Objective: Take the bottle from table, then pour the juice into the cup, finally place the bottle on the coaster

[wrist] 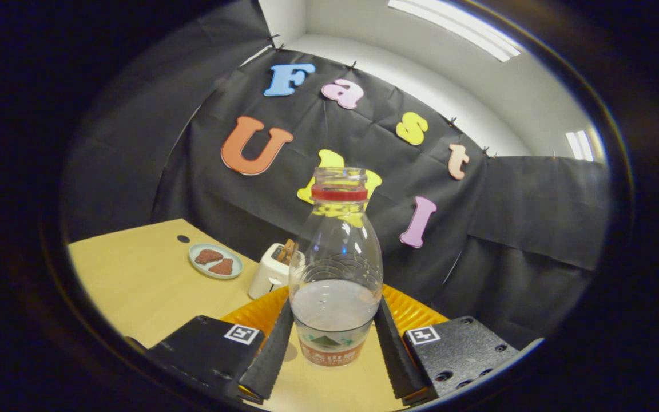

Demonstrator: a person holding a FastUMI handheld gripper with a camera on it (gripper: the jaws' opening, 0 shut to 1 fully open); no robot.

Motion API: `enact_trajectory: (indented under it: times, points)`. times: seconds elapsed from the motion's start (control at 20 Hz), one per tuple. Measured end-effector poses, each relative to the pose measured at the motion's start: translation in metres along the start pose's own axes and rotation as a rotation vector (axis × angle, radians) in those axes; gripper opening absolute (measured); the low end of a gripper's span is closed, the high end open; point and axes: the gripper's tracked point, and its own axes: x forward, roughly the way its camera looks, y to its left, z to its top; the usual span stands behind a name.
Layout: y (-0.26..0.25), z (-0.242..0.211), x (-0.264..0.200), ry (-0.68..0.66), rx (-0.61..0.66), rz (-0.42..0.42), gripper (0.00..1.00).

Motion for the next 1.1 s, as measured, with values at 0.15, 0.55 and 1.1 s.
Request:
enact_trajectory:
  times: [0.15, 0.55, 1.1]
  points:
    - [-0.002, 0.007, 0.008, -0.016, 0.080, -0.004, 0.79]
    - [-0.005, 0.006, 0.038, -0.009, 0.204, 0.038, 0.79]
    - [0.011, -0.047, 0.088, 0.039, 0.270, 0.084, 0.79]
